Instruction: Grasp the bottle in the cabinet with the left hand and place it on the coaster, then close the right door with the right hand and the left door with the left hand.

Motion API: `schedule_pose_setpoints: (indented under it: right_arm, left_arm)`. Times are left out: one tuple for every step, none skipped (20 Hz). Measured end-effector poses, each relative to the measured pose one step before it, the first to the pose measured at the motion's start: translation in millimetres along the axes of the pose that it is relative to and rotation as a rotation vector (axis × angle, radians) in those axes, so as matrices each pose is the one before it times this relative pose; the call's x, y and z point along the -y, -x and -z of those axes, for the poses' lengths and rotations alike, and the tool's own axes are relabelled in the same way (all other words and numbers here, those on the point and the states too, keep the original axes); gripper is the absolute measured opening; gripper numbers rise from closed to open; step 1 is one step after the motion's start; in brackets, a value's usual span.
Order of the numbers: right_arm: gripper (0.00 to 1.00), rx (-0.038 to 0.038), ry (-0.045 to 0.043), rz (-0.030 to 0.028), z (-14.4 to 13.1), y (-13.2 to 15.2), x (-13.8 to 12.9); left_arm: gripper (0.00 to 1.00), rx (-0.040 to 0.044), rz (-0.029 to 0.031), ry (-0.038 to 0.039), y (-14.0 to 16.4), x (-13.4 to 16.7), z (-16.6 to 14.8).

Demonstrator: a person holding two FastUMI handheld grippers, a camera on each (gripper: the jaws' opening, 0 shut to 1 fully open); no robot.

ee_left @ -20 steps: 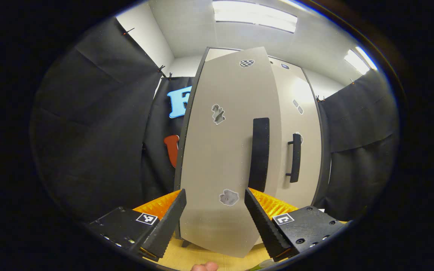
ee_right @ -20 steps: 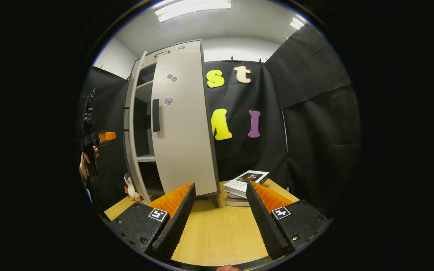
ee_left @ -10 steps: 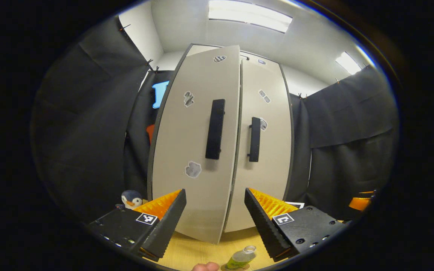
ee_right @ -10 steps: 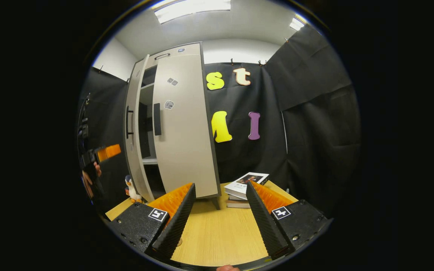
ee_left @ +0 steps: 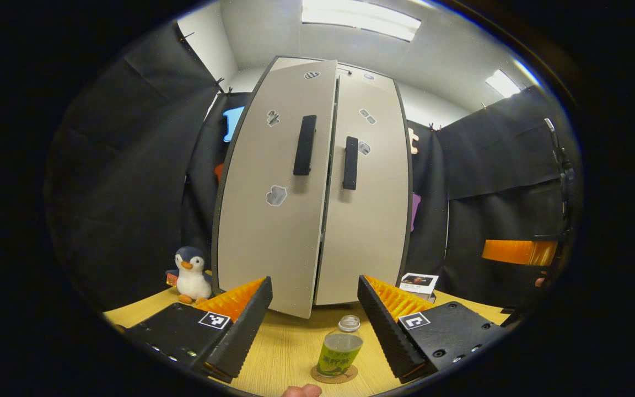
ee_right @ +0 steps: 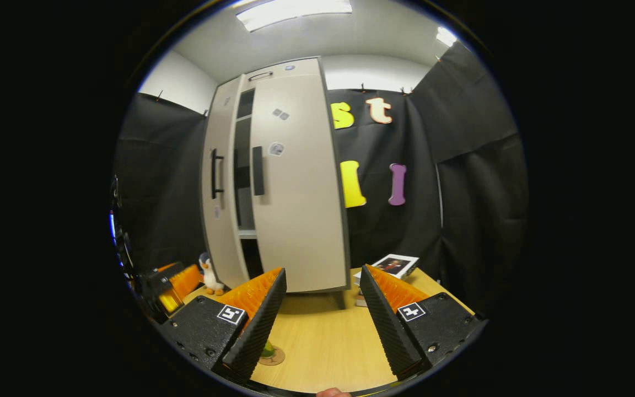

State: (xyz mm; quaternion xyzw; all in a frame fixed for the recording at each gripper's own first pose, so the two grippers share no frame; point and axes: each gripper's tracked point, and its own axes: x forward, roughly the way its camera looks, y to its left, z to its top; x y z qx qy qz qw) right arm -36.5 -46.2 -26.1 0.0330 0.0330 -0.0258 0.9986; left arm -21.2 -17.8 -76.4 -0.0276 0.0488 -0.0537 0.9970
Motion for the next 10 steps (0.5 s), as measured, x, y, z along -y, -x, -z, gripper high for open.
schedule_pose_setpoints:
  right_arm:
    - [0.83,-0.00456,0.0115,-0.00543,2.61,-0.3,-4.22]
    - [0.83,-0.00368,0.01611,-0.00053,1.01,0.41,-3.01]
    - [0.83,-0.0031,0.01378,-0.00092,1.09,0.37,-2.48]
    - [0.83,-0.00229,0.00618,-0.00527,0.17,-0.07,-2.92]
    - [0.83,-0.00507,-0.00039,-0.00519,1.13,-0.8,-2.03]
    - [0.83,-0.00705,-0.00404,-0.00556,0.9,-1.13,-1.5]
    - [0.83,-0.00505,-0.00531,-0.00175,1.25,-0.47,-0.24]
    - [0.83,-0.00073,-0.0045,0.00197,-0.56,-0.86,0.46]
    - [0.83,0.00053,-0.00406,0.00284,-0.45,-0.12,0.46]
    - [0.83,-0.00121,-0.00442,0.00257,-0.3,-0.59,0.39]
  left_arm:
    - [0.95,-0.0118,-0.00261,0.0127,3.0,0.69,4.63]
    - [0.95,-0.00711,-0.0102,0.00774,4.35,-2.2,2.12]
    - [0.95,0.00281,-0.01584,0.00187,2.94,-4.65,0.22]
    - [0.9,0.00147,-0.00927,-0.00103,2.34,-3.5,-0.56]
    - [0.95,-0.00552,-0.00664,-0.0028,1.37,-3.32,0.23]
    - [0.95,-0.00605,-0.00599,-0.00576,0.99,-3.47,0.33]
    - [0.95,0.00576,-0.00896,-0.01366,-0.39,-2.47,-2.16]
    - [1.0,0.01448,-0.01857,-0.02213,-0.61,-7.27,-4.53]
    - [0.95,0.01195,-0.0136,-0.0158,-0.83,-5.55,-2.39]
    - [0.95,0.00376,-0.00063,-0.0081,-1.34,-1.85,-0.39]
